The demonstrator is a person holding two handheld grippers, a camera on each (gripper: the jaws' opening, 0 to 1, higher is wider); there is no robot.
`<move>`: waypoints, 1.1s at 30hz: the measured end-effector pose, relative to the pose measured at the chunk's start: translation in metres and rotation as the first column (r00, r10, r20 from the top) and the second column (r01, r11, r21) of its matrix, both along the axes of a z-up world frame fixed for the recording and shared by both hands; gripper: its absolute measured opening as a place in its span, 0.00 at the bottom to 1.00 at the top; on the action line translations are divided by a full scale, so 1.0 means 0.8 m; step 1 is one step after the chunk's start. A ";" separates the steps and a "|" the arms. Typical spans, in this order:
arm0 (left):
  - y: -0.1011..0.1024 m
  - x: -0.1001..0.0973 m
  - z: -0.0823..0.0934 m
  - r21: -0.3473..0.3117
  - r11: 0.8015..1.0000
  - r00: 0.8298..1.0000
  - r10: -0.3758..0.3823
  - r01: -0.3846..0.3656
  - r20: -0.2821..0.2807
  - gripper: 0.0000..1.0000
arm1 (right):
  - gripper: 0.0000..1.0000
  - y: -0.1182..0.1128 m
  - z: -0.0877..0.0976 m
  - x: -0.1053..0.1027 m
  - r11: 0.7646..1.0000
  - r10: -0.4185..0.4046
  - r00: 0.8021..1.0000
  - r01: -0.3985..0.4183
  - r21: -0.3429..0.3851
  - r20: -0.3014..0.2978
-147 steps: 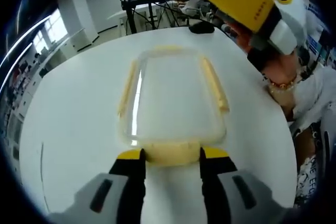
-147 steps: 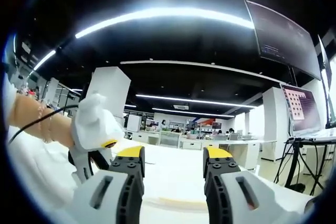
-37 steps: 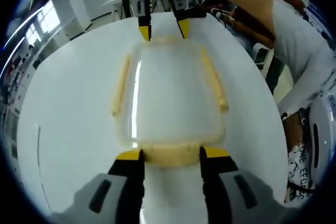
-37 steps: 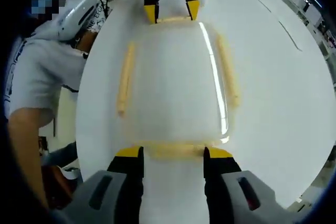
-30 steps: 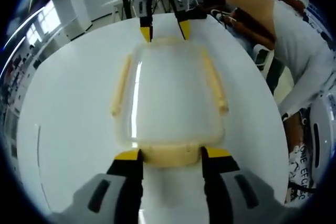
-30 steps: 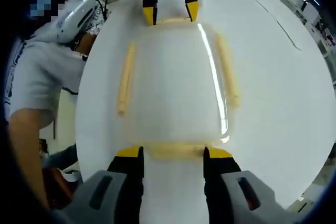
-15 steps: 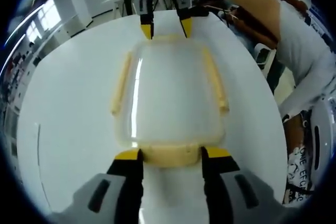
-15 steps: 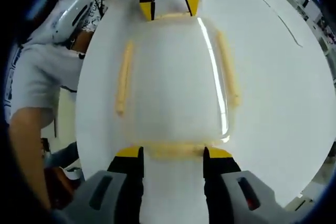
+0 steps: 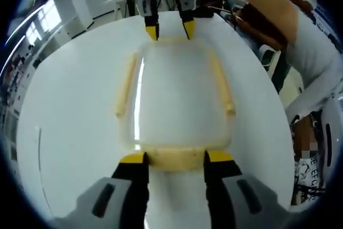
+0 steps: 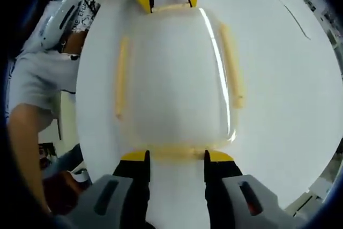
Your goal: Snap each plastic latch of the storage box into its locked position after aligning the lid with the box until every specified latch is closed and the lid sits flush.
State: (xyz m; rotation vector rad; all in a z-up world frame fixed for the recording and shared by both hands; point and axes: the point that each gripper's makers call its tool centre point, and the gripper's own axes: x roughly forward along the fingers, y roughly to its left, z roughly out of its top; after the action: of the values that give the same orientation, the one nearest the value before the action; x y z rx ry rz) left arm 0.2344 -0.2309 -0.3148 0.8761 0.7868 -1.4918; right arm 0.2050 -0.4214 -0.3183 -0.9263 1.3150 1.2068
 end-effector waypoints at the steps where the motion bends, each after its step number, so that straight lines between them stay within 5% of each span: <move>1: 0.000 0.000 0.000 0.000 1.000 1.000 -0.001 0.001 0.000 0.39 | 0.38 0.000 0.000 -0.001 1.000 -0.010 1.000 0.010 -0.005 -0.001; 8: 0.002 -0.001 0.009 0.006 1.000 1.000 -0.012 0.012 0.004 0.39 | 0.38 -0.001 0.014 -0.006 0.999 -0.030 0.999 0.031 -0.012 0.032; 21: 0.030 0.000 0.065 -0.022 1.000 0.999 -0.003 0.004 0.040 0.39 | 0.38 0.032 0.086 0.000 0.998 -0.033 0.988 0.025 0.051 0.149; 22: 0.033 0.000 0.069 -0.027 1.000 0.999 0.001 0.000 0.038 0.39 | 0.37 0.043 0.093 0.005 0.996 -0.032 0.985 0.017 0.088 0.170; 23: 0.036 -0.001 0.074 -0.033 0.999 1.000 0.005 -0.004 0.031 0.39 | 0.07 0.054 0.098 0.006 0.992 -0.032 0.984 0.009 0.125 0.177; 24: 0.032 -0.013 0.082 -0.071 0.995 0.997 -0.074 0.076 0.034 0.39 | 0.07 0.071 0.116 0.027 0.982 -0.023 0.966 -0.027 0.188 0.259; 25: 0.036 -0.021 0.086 -0.063 0.998 1.000 -0.021 0.020 -0.018 0.39 | 0.00 0.094 0.135 0.039 0.947 -0.146 0.953 0.058 0.315 0.264; 26: 0.030 -0.016 0.095 -0.098 0.995 0.999 -0.031 0.030 -0.011 0.38 | 0.00 0.115 0.148 0.040 0.923 -0.112 0.956 -0.001 0.384 0.271; 27: 0.029 -0.014 0.097 -0.113 0.993 1.000 -0.023 0.021 -0.017 0.38 | 0.00 0.117 0.149 0.041 0.928 -0.079 0.958 -0.030 0.372 0.275; 28: 0.042 0.006 0.087 -0.042 0.999 0.998 -0.002 0.005 0.056 0.38 | 0.00 0.134 0.136 0.035 0.917 -0.090 0.974 0.000 0.398 0.206; 29: 0.045 0.011 0.081 -0.031 0.999 0.998 0.031 -0.030 0.045 0.38 | 0.00 0.126 0.118 0.050 0.937 -0.158 0.964 0.077 0.341 0.215; 31: 0.051 0.025 0.067 -0.029 0.998 0.996 0.062 -0.060 0.064 0.38 | 0.00 0.119 0.081 0.048 0.958 -0.060 0.970 -0.011 0.286 0.237; 33: 0.060 0.022 0.059 0.002 0.998 0.997 0.057 -0.057 0.046 0.38 | 0.00 0.114 0.059 0.044 0.954 -0.087 0.972 0.019 0.298 0.217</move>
State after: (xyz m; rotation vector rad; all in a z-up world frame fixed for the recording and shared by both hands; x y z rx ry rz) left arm 0.2522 -0.1833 -0.2675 0.8806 0.7749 -1.4159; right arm 0.2406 -0.3298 -0.2711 -0.7814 0.9408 1.1775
